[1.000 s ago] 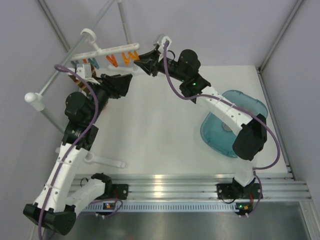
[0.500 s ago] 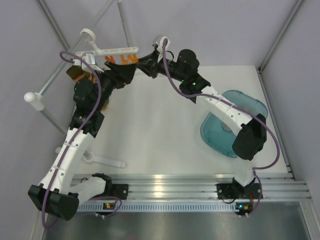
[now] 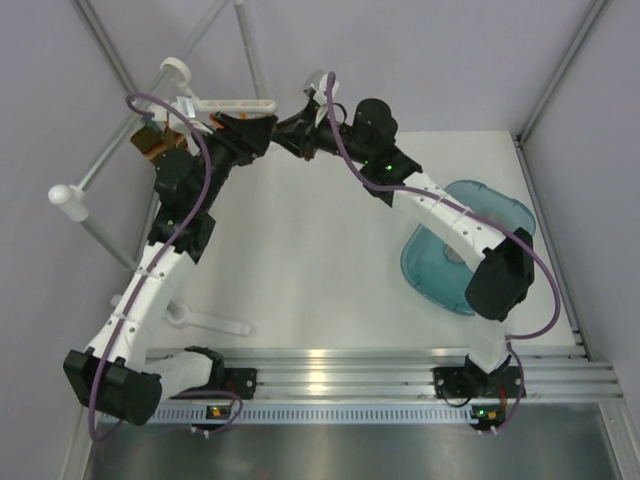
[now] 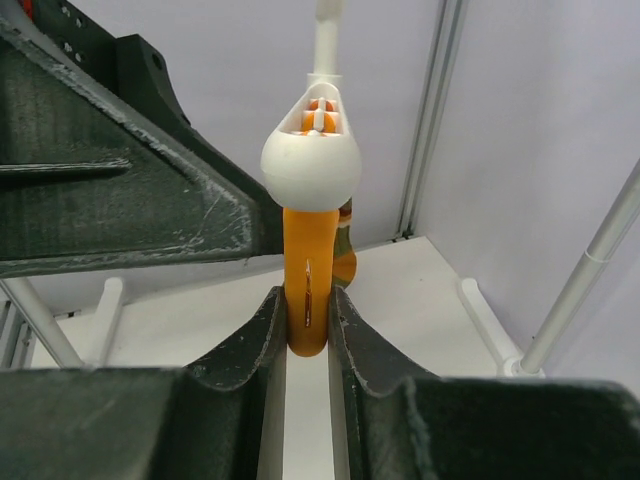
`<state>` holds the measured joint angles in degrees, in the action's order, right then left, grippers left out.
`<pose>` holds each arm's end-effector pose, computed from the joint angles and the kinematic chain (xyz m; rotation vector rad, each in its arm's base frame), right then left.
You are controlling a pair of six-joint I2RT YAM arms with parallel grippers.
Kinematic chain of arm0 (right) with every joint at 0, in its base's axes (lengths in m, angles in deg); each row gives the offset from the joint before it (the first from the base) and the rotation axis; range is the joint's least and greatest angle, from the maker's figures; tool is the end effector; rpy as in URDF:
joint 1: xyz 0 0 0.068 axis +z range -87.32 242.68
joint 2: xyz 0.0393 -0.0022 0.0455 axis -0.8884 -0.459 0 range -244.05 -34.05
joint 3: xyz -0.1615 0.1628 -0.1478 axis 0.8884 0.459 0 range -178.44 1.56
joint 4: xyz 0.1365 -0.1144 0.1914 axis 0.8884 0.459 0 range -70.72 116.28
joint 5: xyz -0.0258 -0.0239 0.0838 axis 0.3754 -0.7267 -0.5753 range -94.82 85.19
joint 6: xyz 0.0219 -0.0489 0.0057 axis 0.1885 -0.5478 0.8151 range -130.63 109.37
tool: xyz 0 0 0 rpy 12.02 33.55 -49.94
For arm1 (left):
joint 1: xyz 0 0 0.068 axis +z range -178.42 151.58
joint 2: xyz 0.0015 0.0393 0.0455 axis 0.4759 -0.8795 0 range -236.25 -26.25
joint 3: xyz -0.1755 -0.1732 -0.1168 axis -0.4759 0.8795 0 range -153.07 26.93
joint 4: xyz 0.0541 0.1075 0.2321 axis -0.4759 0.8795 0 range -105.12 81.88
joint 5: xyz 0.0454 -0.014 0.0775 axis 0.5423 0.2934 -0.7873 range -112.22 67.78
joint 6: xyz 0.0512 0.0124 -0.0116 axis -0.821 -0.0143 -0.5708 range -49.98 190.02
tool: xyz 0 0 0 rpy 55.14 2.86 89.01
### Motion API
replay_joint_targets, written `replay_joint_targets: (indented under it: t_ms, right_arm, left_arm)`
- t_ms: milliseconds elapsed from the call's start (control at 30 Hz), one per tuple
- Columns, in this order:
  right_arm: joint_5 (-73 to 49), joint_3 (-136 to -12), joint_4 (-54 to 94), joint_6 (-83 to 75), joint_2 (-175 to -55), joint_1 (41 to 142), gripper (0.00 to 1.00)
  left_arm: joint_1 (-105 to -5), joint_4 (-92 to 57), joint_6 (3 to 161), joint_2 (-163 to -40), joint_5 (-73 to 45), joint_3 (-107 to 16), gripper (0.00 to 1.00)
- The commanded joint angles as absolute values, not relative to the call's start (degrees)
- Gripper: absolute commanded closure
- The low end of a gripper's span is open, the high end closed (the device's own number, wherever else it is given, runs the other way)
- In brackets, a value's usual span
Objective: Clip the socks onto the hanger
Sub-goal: Open the clamp at the hanger.
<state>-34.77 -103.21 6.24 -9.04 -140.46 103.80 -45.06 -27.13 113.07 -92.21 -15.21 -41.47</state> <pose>0.3227 0.3054 0.4404 -0.9025 1.1608 0.9700 0.2483 -0.0788 0.4523 -0.2091 1.3688 -0.9597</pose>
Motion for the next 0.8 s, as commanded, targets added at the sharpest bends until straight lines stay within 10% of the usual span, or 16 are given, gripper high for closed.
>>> replay_joint_targets:
  t_ms: [0, 767]
  right_arm:
    - [-36.02, -104.0, 5.57, -8.43, -136.88, 104.78, 1.0]
    - [-37.16, -102.33, 5.83, -9.75, -136.09, 104.87, 1.0]
  left_arm:
    - [-45.03, -32.78, 110.63, -93.04, -16.07, -45.05, 0.33]
    - [-44.94, -29.8, 106.76, -96.56, -17.38, -51.02, 0.65]
